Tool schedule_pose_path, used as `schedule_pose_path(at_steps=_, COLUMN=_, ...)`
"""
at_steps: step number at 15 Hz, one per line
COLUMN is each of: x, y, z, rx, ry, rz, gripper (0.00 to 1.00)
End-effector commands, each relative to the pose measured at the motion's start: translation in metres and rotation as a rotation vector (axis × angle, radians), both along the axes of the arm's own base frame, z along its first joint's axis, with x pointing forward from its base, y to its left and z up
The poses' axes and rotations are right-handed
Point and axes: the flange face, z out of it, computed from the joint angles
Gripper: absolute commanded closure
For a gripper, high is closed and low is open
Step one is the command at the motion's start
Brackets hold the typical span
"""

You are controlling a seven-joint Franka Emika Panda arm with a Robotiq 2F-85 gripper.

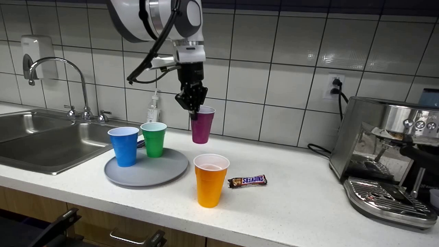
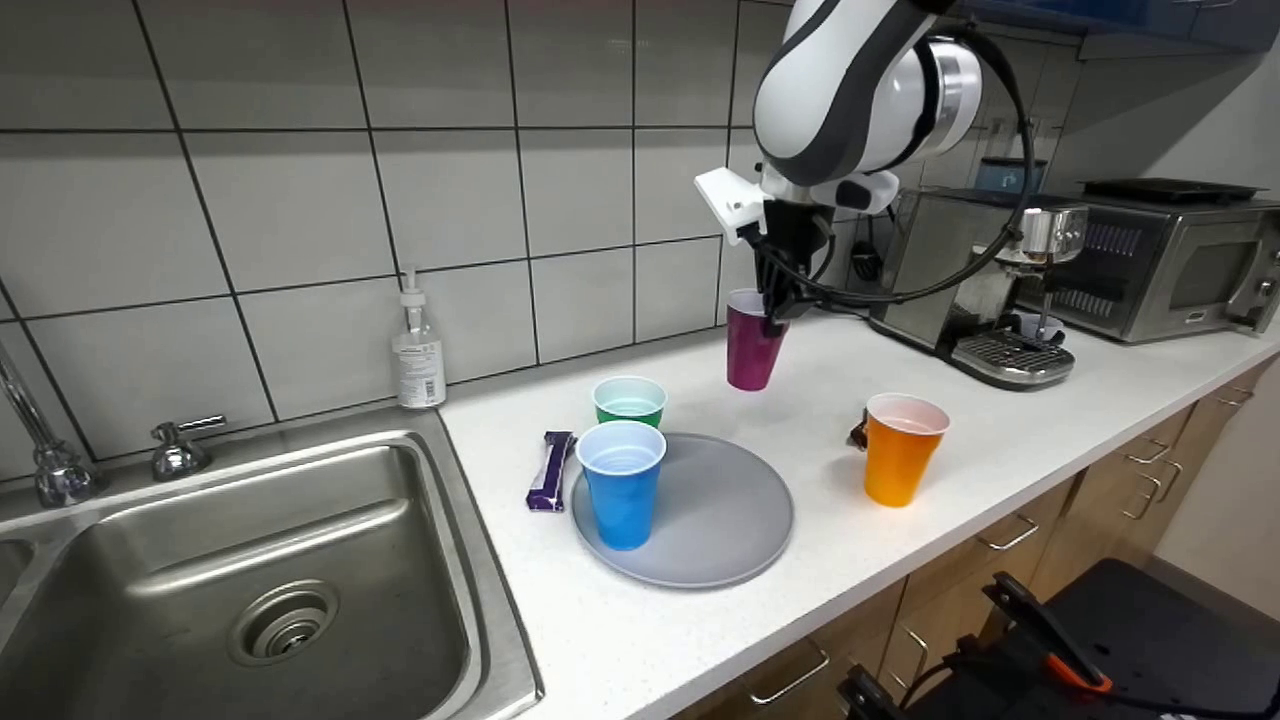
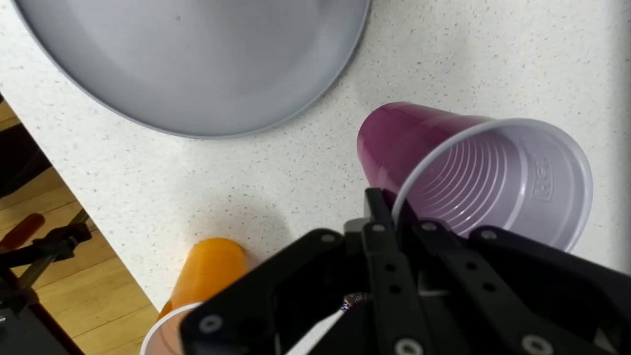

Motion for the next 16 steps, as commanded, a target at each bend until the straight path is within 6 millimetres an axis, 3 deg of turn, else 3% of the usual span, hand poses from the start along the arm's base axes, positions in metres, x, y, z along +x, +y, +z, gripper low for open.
schedule_pose_path(at_steps=1, x=-0.021, y=0.017, z=0.012, rx=0.013, ry=-0.022, rz=0.043, gripper=0.99)
schedule_pose_path(at_steps=7, x=-0.025, y=0.041, z=-0.001, rx=0.017, ry=-0.017, rz=0.085, gripper=0.99)
schedule_pose_path(at_steps=16, x=-0.022, y=0.056, z=-0.027, rx=0.018, ry=0.024, rz=0.114, gripper=0.99)
